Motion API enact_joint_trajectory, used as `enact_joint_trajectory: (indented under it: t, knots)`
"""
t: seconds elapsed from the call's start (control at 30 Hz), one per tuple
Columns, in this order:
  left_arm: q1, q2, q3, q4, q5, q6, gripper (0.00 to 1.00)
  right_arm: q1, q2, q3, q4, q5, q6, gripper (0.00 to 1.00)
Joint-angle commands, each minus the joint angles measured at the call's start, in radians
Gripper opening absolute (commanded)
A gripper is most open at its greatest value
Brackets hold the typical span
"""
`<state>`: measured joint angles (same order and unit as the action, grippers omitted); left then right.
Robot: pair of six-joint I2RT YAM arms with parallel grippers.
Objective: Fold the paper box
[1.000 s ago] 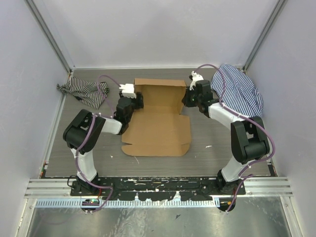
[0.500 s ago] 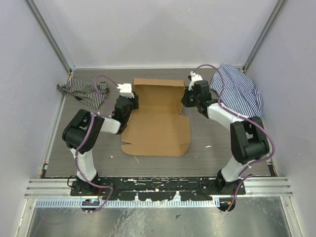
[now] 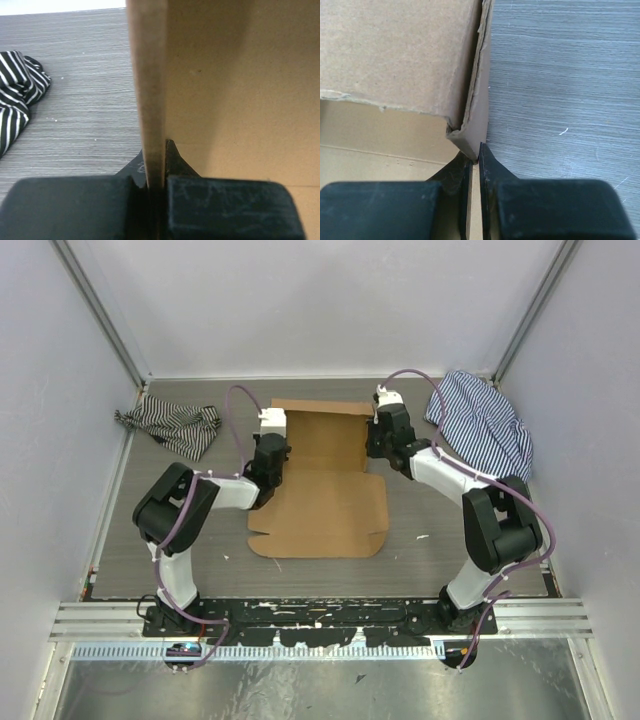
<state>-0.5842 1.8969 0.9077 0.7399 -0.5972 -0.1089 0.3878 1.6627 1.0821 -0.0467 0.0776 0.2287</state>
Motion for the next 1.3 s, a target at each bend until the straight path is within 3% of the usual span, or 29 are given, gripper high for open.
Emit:
enact_joint_trajectory:
  t: [0.0, 0.1, 0.13, 0.33, 0.43, 0.83, 1.03, 1.27]
  knots:
    - [-0.022, 0.010, 0.037, 0.041, -0.143, 0.066, 0.00, 0.042, 0.008, 0.030, -0.030, 0.002, 0.044, 0.03]
    - [-0.025, 0.018, 0.038, 0.034, -0.182, 0.066, 0.00, 0.046, 0.009, 0.034, -0.030, 0.011, 0.046, 0.03]
    - [-0.025, 0.015, 0.036, 0.029, -0.186, 0.059, 0.05, 0.045, 0.011, 0.035, -0.034, 0.018, 0.046, 0.03]
    - [-0.026, -0.021, 0.046, -0.090, -0.199, 0.002, 0.53, 0.045, 0.032, 0.054, -0.048, 0.037, 0.073, 0.03]
    - [-0.026, -0.063, 0.028, -0.134, -0.182, -0.044, 0.62, 0.045, 0.047, 0.068, -0.059, 0.059, 0.105, 0.02]
    - [-0.059, -0.283, -0.067, -0.398, -0.198, -0.205, 0.68, 0.046, 0.047, 0.091, -0.129, 0.098, 0.168, 0.04]
    - [-0.090, -0.415, -0.071, -0.584, -0.113, -0.285, 0.68, 0.044, 0.013, 0.078, -0.187, 0.071, 0.236, 0.05]
    - [-0.097, -0.548, -0.074, -0.809, -0.093, -0.361, 0.68, 0.066, -0.060, 0.059, -0.254, 0.058, 0.265, 0.40]
